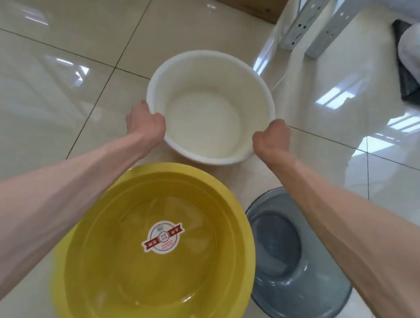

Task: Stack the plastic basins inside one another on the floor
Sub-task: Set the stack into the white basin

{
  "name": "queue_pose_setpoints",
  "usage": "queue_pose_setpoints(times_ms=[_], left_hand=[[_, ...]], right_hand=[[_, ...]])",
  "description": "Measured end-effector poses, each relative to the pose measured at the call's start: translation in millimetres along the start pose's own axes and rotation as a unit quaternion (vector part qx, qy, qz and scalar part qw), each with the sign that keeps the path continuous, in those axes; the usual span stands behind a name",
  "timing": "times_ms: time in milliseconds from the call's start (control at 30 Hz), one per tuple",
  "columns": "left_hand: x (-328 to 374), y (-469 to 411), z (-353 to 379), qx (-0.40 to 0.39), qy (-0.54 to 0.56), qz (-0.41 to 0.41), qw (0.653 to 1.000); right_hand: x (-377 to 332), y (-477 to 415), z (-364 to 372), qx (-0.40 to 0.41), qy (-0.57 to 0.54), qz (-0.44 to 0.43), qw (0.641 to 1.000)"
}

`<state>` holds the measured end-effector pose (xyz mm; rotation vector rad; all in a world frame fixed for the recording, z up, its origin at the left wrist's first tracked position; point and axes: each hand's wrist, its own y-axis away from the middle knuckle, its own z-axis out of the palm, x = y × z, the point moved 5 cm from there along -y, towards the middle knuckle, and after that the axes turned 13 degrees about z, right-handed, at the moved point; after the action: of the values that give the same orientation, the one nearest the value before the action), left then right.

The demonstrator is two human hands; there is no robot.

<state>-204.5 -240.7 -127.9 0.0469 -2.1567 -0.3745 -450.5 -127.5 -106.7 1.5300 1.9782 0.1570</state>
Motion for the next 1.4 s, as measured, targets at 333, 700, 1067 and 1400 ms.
queue_pose_setpoints(times_ms=[333, 700, 1067, 1400], left_hand=[[77, 13, -68, 0.041, 0.127, 0.0, 0.991], [-22, 263, -172, 0.036, 0.099, -0.076, 0.992], [-101, 275, -117, -0.009, -0.073, -0.117, 0.99], [-87, 272, -115, 0.002, -0.093, -0.052, 0.994]], right_hand=[[-40, 44, -103, 0.005, -0.151, -0.087, 0.985], [120, 250, -95, -0.105, -0.199, -0.003, 0.974], [181, 272, -28, -0.06, -0.155, 0.035, 0.986], [137, 249, 5, 0.081, 0.075, -0.155, 0.982]])
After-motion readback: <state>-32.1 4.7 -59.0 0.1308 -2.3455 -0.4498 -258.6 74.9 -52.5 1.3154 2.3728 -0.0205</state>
